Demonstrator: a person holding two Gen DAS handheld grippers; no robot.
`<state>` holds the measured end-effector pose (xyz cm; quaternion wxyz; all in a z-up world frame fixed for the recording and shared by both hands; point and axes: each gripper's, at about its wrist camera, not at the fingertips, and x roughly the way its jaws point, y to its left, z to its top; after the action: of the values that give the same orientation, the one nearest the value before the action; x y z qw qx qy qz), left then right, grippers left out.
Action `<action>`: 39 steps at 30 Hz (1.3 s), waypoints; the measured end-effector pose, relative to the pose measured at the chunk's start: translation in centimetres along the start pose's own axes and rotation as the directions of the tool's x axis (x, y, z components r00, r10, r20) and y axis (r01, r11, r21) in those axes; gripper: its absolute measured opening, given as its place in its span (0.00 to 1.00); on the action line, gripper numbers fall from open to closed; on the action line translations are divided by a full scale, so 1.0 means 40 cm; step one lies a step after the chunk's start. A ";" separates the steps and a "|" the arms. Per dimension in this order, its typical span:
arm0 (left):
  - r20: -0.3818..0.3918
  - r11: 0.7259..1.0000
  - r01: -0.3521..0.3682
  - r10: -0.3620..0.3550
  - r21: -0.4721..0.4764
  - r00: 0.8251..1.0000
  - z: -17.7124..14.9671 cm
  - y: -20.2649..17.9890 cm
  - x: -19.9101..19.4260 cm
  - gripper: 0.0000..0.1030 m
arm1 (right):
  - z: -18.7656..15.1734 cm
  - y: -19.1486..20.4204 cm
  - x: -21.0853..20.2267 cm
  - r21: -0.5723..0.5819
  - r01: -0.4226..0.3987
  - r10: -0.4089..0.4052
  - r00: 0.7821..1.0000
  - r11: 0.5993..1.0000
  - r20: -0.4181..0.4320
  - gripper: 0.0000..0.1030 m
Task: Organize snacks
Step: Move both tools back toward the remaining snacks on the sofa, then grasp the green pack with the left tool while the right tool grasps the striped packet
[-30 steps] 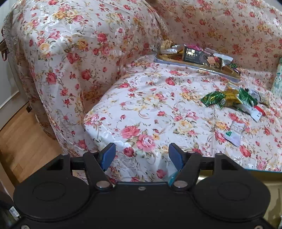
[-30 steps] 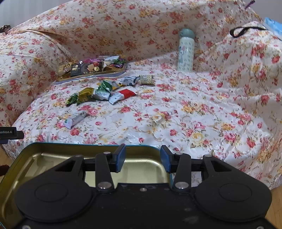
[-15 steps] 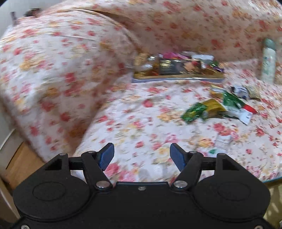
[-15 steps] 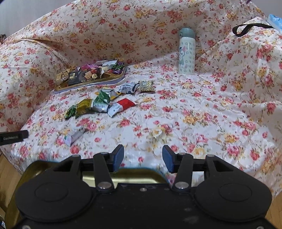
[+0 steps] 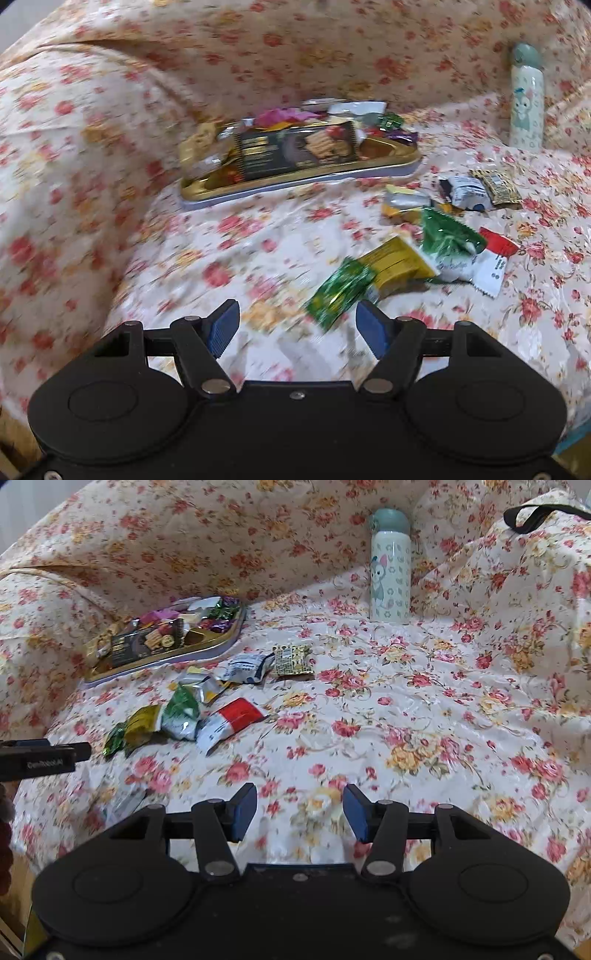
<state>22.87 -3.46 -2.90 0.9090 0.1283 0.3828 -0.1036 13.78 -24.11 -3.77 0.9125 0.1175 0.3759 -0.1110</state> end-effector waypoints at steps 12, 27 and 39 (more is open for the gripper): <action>-0.006 0.993 0.061 -0.061 0.096 0.998 0.036 -0.065 0.106 0.71 | 0.087 0.003 0.103 -0.036 0.025 -0.026 0.999 0.999 -0.025 0.54; -0.098 0.987 0.115 -0.126 -0.108 0.987 0.107 -0.020 0.204 0.91 | 0.197 0.012 0.199 -0.036 0.045 -0.045 0.999 0.998 -0.004 0.56; -0.114 0.989 0.091 -0.105 -0.120 0.988 0.107 -0.023 0.222 1.00 | 0.305 0.020 0.326 0.000 0.041 -0.041 0.999 0.999 -0.002 0.62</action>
<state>31.56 -6.46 -6.57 0.8840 0.0632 0.4478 -0.1182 31.09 -28.47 -4.54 0.9097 0.1100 0.3789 -0.1298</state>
